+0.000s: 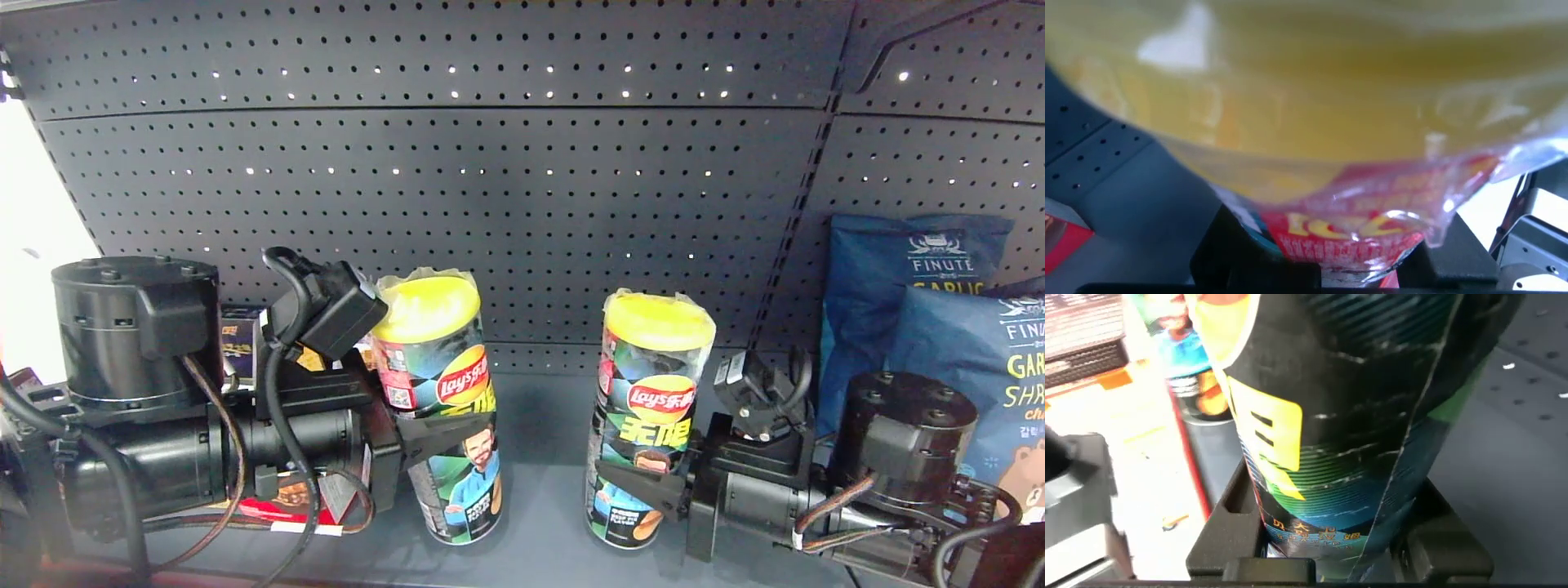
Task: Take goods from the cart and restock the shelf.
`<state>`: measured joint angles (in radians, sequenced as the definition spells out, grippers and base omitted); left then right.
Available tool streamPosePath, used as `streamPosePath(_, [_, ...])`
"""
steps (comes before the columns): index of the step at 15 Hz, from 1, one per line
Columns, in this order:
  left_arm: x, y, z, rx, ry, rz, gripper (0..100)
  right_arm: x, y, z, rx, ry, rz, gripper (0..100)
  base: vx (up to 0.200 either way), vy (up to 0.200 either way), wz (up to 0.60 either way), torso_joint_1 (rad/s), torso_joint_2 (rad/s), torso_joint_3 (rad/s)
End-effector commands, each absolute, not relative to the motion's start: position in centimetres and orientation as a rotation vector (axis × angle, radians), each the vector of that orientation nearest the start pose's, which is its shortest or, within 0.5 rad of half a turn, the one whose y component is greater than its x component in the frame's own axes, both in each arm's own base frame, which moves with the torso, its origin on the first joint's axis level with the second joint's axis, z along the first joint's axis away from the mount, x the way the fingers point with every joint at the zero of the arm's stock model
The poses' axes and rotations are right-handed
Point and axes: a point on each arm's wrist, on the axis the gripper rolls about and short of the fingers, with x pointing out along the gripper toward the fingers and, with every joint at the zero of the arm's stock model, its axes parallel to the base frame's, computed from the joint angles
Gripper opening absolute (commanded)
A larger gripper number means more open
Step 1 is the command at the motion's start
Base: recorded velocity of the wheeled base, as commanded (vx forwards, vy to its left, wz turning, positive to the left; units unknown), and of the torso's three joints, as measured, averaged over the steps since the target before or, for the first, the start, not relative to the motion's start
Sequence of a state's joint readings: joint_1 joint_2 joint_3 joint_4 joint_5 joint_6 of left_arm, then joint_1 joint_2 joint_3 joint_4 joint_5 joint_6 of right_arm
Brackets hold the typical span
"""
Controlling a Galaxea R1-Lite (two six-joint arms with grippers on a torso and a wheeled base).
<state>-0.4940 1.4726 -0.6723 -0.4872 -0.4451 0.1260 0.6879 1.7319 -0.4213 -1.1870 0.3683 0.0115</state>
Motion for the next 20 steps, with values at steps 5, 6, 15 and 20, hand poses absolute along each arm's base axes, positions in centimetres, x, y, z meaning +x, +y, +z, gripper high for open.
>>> streamPosePath(5, [21.2,-12.5,19.5,0.124,0.267,-0.946,0,19.2,17.2,12.0,-0.012,0.153,1.065,0,0.000,0.000,0.00,0.000,0.00,0.000])
streamPosePath(6, [21.4,-12.6,19.4,0.124,0.271,-0.946,0,19.2,17.2,11.6,-0.013,0.160,1.065,0,0.000,0.000,0.00,0.000,0.00,0.000])
streamPosePath(15, [21.8,-12.9,19.4,0.126,0.273,-0.949,0,19.6,17.4,9.5,-0.016,0.180,1.059,0,0.000,0.000,0.00,0.000,0.00,0.000])
streamPosePath(20, [21.8,-12.8,19.3,0.126,0.275,-0.947,0,20.2,17.9,8.7,-0.018,0.165,1.059,0,0.000,0.000,0.00,0.000,0.00,0.000])
